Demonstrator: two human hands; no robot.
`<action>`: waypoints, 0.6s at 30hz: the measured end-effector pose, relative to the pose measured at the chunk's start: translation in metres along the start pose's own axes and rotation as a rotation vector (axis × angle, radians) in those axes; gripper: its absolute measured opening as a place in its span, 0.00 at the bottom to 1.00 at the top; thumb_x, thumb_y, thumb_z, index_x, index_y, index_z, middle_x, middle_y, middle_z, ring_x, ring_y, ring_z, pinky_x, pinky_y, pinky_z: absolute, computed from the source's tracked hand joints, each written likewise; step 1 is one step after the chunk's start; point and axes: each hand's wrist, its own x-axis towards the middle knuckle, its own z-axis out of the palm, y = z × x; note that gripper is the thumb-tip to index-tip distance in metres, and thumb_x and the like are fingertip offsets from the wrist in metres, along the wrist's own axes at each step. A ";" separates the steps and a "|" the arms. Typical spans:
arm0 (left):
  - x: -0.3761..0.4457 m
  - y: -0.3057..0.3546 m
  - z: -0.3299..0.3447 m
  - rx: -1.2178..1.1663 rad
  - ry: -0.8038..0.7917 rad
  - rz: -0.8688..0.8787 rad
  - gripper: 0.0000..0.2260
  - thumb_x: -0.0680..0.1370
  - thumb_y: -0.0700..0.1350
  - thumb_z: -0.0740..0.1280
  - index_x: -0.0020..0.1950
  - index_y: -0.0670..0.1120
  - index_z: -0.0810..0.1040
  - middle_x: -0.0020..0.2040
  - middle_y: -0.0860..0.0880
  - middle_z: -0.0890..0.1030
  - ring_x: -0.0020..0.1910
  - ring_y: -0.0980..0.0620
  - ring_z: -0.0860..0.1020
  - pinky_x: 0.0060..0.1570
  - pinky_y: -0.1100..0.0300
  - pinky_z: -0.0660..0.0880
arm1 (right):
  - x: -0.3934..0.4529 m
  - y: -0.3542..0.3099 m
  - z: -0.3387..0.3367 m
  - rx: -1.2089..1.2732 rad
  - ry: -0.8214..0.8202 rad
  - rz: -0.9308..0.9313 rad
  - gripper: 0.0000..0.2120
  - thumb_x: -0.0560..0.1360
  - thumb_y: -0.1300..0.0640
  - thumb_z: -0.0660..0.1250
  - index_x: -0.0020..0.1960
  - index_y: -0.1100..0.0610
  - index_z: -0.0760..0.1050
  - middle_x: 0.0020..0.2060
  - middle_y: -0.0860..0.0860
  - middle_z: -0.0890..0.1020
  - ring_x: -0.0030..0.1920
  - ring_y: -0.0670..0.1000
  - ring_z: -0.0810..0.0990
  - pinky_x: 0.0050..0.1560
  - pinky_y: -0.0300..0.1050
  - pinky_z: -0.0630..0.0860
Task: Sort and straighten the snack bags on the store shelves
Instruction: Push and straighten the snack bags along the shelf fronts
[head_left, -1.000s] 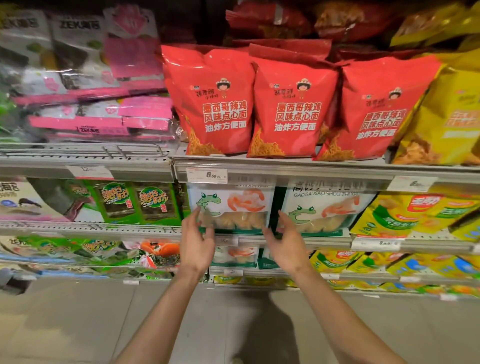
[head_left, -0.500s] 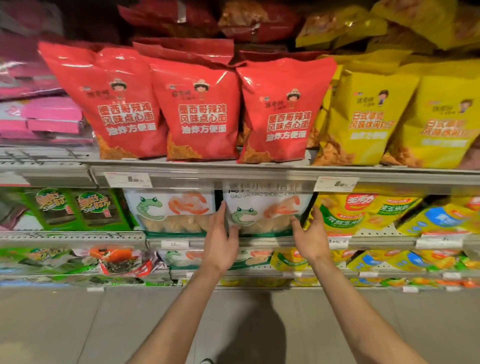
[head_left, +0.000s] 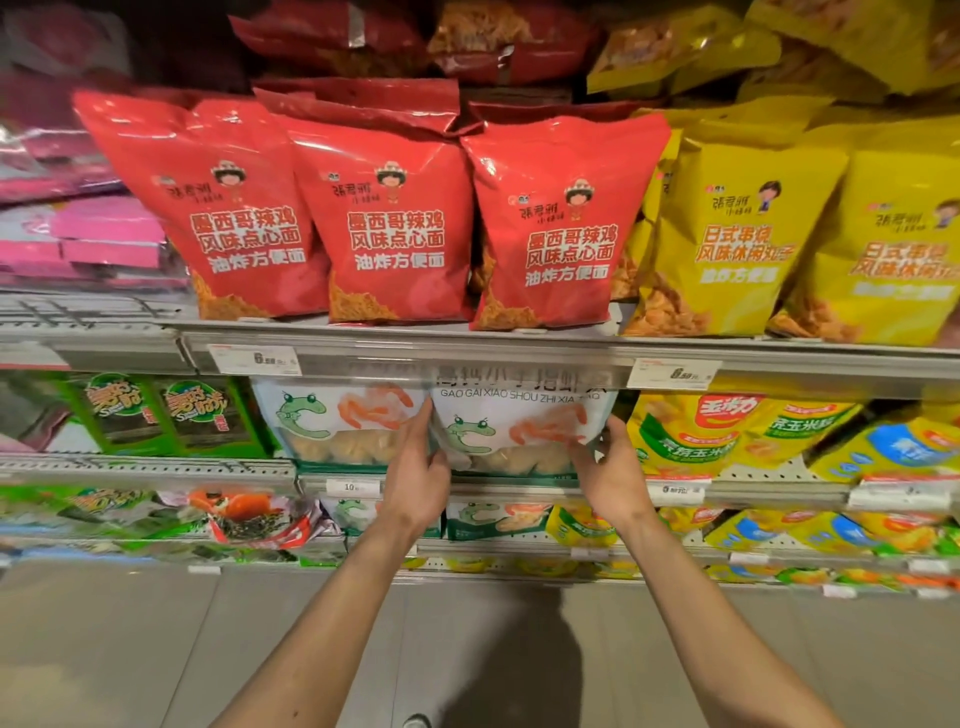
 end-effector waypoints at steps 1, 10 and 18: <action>-0.001 -0.001 -0.002 0.013 -0.011 0.011 0.32 0.80 0.34 0.59 0.83 0.51 0.55 0.81 0.49 0.62 0.81 0.49 0.59 0.78 0.42 0.61 | -0.002 -0.001 0.001 -0.010 0.007 -0.002 0.15 0.80 0.62 0.68 0.62 0.52 0.68 0.49 0.40 0.78 0.50 0.41 0.78 0.50 0.36 0.74; -0.020 -0.003 -0.021 0.170 0.003 0.102 0.31 0.83 0.59 0.62 0.83 0.53 0.56 0.81 0.52 0.61 0.80 0.53 0.59 0.71 0.63 0.55 | -0.022 0.001 0.002 -0.207 0.057 -0.113 0.28 0.78 0.44 0.71 0.74 0.44 0.64 0.63 0.44 0.78 0.64 0.48 0.76 0.64 0.48 0.74; -0.044 -0.020 -0.048 0.235 -0.076 0.265 0.34 0.78 0.72 0.56 0.80 0.56 0.63 0.78 0.59 0.64 0.78 0.60 0.61 0.76 0.49 0.66 | -0.081 0.003 0.016 -0.415 0.167 -0.134 0.43 0.75 0.29 0.62 0.81 0.54 0.60 0.78 0.53 0.68 0.78 0.53 0.64 0.77 0.55 0.63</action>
